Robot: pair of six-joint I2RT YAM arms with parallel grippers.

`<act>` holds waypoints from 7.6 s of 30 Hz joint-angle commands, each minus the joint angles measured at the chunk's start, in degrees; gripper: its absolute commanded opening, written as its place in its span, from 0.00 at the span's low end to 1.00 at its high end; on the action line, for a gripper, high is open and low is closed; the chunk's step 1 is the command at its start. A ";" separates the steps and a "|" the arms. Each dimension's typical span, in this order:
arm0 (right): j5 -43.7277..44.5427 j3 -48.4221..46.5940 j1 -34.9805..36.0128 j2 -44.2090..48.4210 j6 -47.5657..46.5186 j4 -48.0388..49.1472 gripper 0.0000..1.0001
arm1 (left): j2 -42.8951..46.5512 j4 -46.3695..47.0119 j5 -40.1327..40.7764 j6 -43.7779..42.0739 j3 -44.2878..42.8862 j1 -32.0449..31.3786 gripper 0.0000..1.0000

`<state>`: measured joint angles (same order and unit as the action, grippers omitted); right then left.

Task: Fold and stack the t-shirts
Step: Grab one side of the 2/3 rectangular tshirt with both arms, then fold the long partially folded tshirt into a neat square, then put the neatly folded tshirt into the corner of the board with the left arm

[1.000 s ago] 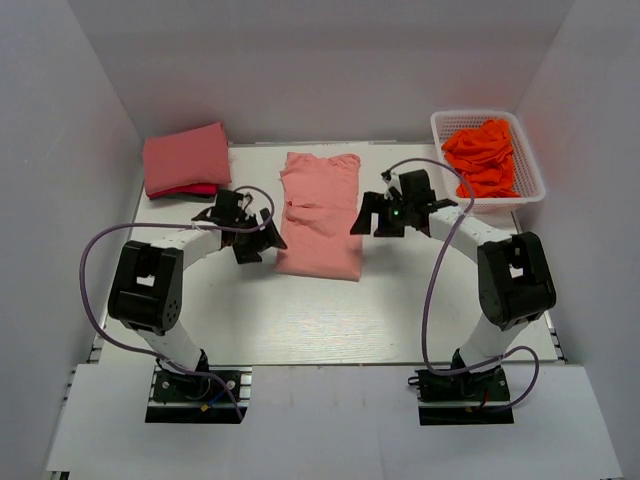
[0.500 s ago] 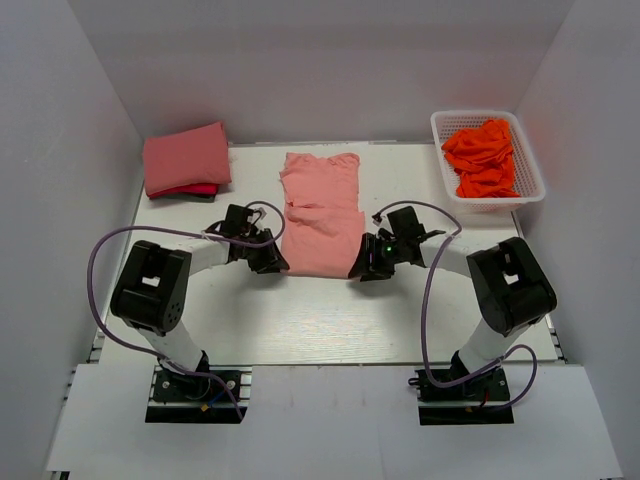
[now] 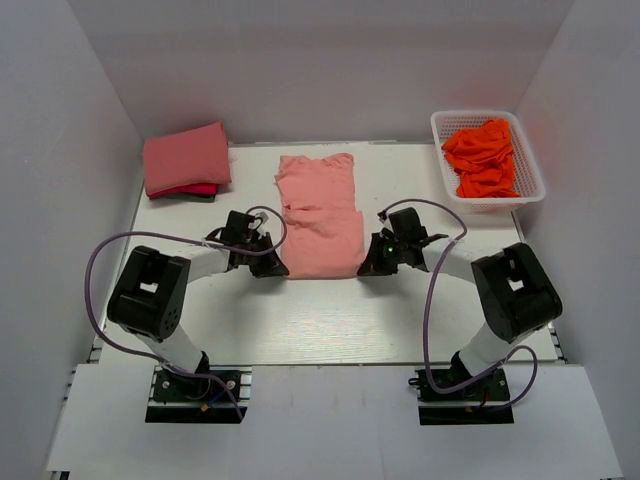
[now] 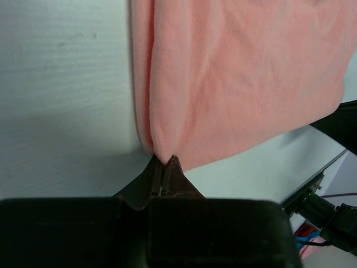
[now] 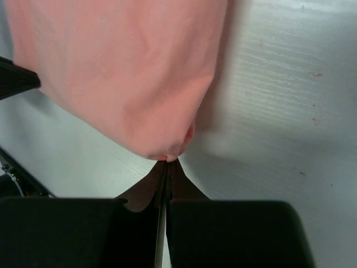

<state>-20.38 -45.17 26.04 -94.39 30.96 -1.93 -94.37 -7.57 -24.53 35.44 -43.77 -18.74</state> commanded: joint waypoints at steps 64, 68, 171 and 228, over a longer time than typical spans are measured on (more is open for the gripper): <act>-21.11 -90.96 -15.59 -52.04 0.07 -6.42 0.90 | -45.39 -12.20 9.07 8.33 -87.28 10.39 1.00; -15.92 -69.66 -14.88 -37.30 -4.68 1.13 0.90 | -35.76 -6.43 5.38 5.43 -77.37 9.70 1.00; 12.03 -10.38 -1.78 13.26 -13.65 -3.43 0.90 | -13.30 -18.43 26.22 -29.36 -39.71 -5.52 0.00; 12.91 -11.25 -1.70 35.33 -0.11 -19.95 0.90 | -30.17 -11.51 29.63 -44.93 -81.58 27.71 0.00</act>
<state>-7.66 -53.04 24.14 -58.08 30.09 -23.90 -126.13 -24.88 1.78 -9.87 -126.72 7.90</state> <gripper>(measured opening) 0.902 0.185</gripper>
